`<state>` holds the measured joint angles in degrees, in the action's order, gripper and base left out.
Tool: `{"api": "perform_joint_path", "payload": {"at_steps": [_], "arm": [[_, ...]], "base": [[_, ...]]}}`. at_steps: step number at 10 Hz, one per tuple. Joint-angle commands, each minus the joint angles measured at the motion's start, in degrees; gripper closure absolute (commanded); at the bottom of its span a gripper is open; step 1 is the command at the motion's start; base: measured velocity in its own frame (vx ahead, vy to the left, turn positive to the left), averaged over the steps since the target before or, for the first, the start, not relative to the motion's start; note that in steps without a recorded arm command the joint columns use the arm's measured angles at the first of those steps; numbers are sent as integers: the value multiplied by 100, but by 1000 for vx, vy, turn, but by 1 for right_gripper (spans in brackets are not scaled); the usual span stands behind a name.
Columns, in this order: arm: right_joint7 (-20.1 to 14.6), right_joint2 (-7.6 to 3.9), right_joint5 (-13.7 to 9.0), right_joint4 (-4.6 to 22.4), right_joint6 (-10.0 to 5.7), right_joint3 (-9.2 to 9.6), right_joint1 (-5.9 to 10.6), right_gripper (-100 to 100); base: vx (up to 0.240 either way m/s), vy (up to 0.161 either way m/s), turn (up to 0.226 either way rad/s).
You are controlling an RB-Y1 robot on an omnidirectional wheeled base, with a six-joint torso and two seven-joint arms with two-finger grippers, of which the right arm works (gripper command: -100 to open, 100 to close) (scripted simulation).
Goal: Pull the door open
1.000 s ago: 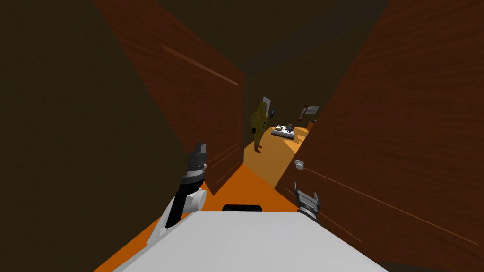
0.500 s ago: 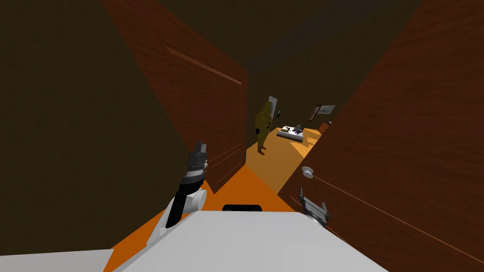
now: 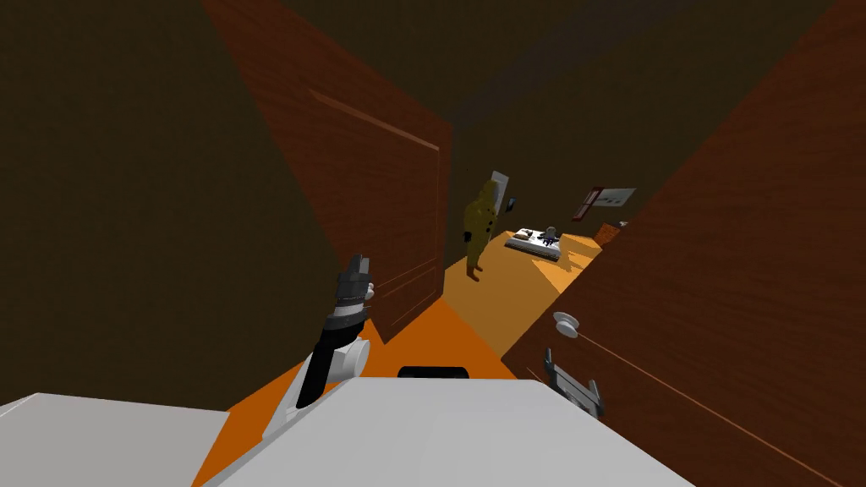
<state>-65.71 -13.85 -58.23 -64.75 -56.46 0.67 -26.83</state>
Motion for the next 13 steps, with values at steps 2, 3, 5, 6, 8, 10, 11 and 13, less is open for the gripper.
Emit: {"api": "perform_joint_path", "payload": {"at_steps": [2,3,5,6,8,10,11,13], "arm": [[-246,-63,-240,270,-121,-14,-4,-100],[-294,-72,-289,329,-148,-15,-3,-100],[-443,-191,-211,406,-120,20,22,-100],[-524,-238,-189,477,-126,36,44,-100],[-716,-351,-139,644,-139,75,95,-100],[-930,-478,-82,832,-154,119,152,-100],[-1043,-544,-52,930,-161,142,182,-100],[-1270,-678,8,1130,-177,188,243,-100]], "base": [[54,-91,169],[48,-107,152],[57,-38,-66],[166,-19,-89],[125,-13,-61],[94,-26,-75],[100,-28,-78],[96,-29,-92]]}}
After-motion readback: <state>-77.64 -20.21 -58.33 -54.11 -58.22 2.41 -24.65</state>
